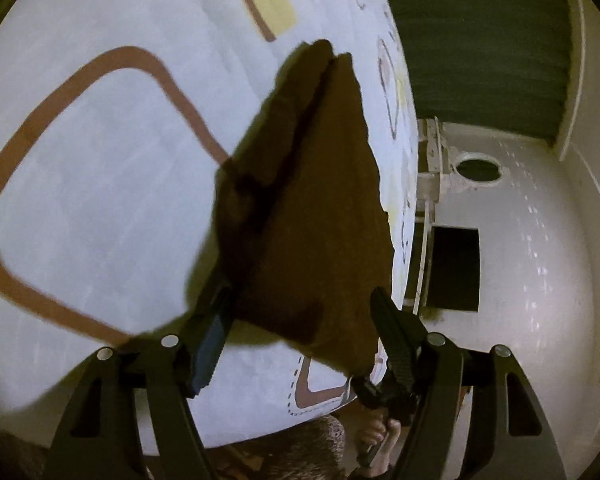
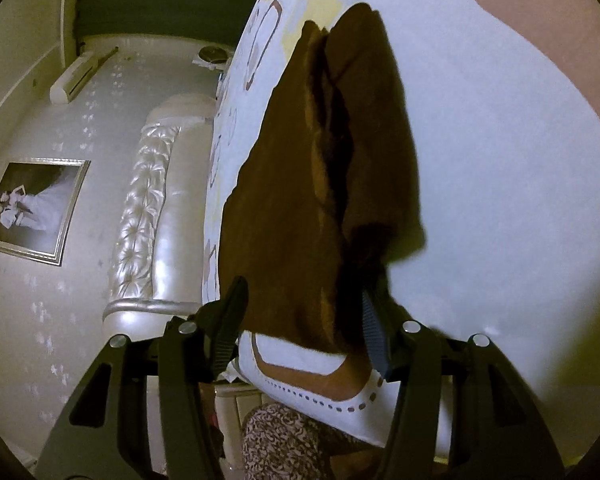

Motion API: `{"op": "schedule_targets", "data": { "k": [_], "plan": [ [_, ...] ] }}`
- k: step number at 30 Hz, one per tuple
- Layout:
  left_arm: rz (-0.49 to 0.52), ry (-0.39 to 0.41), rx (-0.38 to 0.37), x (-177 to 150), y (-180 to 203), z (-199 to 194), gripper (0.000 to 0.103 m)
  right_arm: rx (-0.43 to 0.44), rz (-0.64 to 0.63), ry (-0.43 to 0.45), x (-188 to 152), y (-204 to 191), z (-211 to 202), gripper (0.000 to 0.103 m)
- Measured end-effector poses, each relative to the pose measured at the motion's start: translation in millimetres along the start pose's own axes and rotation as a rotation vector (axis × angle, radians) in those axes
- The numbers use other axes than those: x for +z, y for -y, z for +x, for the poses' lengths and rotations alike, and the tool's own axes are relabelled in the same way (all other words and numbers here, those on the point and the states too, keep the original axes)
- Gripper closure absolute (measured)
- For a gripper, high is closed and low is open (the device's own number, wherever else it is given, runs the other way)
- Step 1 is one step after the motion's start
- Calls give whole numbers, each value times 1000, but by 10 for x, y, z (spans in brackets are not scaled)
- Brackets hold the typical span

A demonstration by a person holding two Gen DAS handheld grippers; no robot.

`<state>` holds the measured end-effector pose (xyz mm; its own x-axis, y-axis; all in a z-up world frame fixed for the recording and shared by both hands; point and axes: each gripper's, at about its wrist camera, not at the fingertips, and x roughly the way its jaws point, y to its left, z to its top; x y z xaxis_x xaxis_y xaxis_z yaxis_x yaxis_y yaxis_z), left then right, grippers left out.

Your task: Fold small clothes

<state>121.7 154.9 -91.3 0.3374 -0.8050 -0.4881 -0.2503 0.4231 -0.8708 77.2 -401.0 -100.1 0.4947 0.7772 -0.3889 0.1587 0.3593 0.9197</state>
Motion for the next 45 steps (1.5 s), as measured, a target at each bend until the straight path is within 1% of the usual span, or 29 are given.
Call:
{"op": "schedule_targets", "data": {
  "k": [2,6,8,10,13,16,17,19,20,21,22,23,25,27,29,31,33,35,36,37,39,40,41,42,43,44,45],
  "plan": [
    [-17,3,-13,-52,-25,-88,34,5,1,-18,-16,5,-28,49],
    [3,27,25,-132,-51,-197,33,9,-1,-31,-34,12,-46,49],
    [3,28,39,-142,-62,-188,33,13,8,-26,-43,29,-30,49],
    [-4,40,30,-149,-50,-152,28,20,14,-24,-46,12,13,49],
    [-2,51,23,-149,33,-59,27,21,11,-28,-69,-2,33,49],
    [10,92,61,-144,79,-19,27,20,12,-27,-82,17,22,49],
    [17,105,73,-138,80,-25,29,19,15,-20,-85,25,20,49],
    [38,136,136,-110,101,-22,50,15,16,-18,-86,18,41,53],
    [39,135,166,-94,94,-7,56,2,13,-20,-82,23,57,60],
    [38,133,187,-83,84,4,70,-14,11,-24,-84,24,80,71],
    [39,128,218,-68,68,16,85,-30,8,-32,-86,32,100,80],
    [37,124,243,-56,50,20,90,-55,7,-45,-89,58,129,97],
    [28,123,244,-49,21,-13,95,-70,-7,-59,-85,68,127,98],
    [47,138,261,-55,41,-65,96,-89,-49,-52,-80,15,57,99],
    [79,145,289,-61,57,-83,96,-110,-78,-41,-50,-7,-65,99],
    [85,132,292,-44,-1,-49,96,-152,-76,-29,-3,90,-147,99],
    [83,128,269,-25,-43,-37,96,-138,-67,-54,-4,167,-114,99],
    [88,126,255,-15,-40,-35,95,-147,-86,-71,-20,136,-118,98],
    [94,125,245,-17,-45,-44,95,-158,-91,-80,-16,111,-126,93],
    [93,123,233,-19,-59,-56,94,-172,-95,-82,-6,82,-155,92],
    [77,124,212,-15,-76,-72,92,-215,-130,-54,17,-70,-269,83],
    [72,125,203,-16,-82,-82,89,-248,-161,-41,21,-172,-315,80],
    [68,126,196,-19,-91,-100,88,-302,-206,-19,28,-338,-363,76],
    [72,131,194,-24,-83,-108,86,-333,-238,-5,34,-465,-376,74],
    [79,136,197,-27,-71,-112,83,-349,-269,3,41,-606,-363,72],
    [97,142,202,-33,-48,-114,81,-348,-305,1,39,-791,-301,68],
    [110,143,203,-42,-14,-98,75,-343,-332,-10,36,-949,-203,62]
  ]
}}
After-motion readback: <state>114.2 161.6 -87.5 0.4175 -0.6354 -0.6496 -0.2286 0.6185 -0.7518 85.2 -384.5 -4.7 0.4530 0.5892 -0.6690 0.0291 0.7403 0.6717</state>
